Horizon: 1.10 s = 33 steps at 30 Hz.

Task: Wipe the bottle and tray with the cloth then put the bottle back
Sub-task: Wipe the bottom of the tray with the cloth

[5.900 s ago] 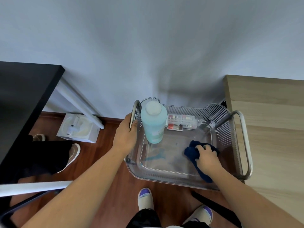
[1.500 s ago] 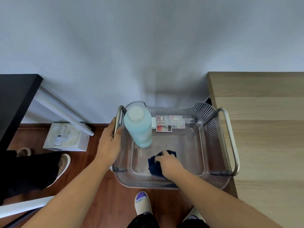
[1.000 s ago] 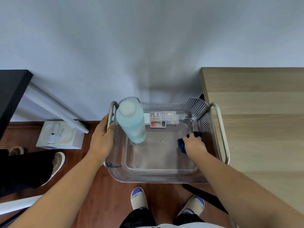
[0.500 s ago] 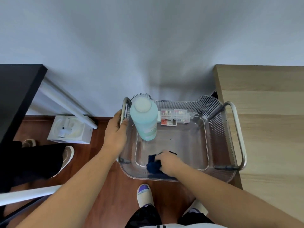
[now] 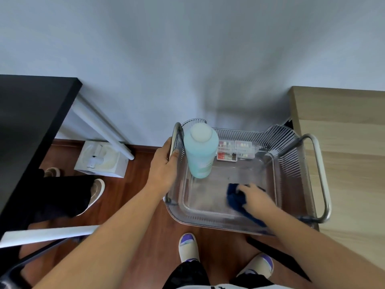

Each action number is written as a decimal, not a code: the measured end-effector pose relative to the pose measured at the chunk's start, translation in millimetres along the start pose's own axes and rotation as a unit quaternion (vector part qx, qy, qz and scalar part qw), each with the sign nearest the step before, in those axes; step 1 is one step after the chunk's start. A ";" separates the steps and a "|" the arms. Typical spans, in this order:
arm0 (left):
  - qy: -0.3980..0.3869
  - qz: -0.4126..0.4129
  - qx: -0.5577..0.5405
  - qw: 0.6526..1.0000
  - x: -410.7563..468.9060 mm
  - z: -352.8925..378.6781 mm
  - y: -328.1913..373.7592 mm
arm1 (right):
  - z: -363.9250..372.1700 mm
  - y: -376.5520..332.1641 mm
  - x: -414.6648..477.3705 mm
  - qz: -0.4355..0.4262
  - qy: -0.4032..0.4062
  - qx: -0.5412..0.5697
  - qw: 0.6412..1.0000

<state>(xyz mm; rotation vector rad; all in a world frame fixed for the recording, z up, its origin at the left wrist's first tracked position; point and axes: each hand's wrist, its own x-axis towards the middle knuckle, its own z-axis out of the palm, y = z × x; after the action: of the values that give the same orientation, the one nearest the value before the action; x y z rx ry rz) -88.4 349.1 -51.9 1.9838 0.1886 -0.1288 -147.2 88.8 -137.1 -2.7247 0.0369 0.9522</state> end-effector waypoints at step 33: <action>-0.003 -0.007 0.022 1.000 -2.5 -1.4 3.3 | 8.4 -21.2 -6.5 -0.146 -0.079 -0.046 0.985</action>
<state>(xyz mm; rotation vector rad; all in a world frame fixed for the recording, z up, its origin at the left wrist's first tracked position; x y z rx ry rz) -90.2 348.9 -48.0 2.0259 0.1976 -0.1498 -155.2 111.0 -134.5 -2.6268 -0.4330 1.0985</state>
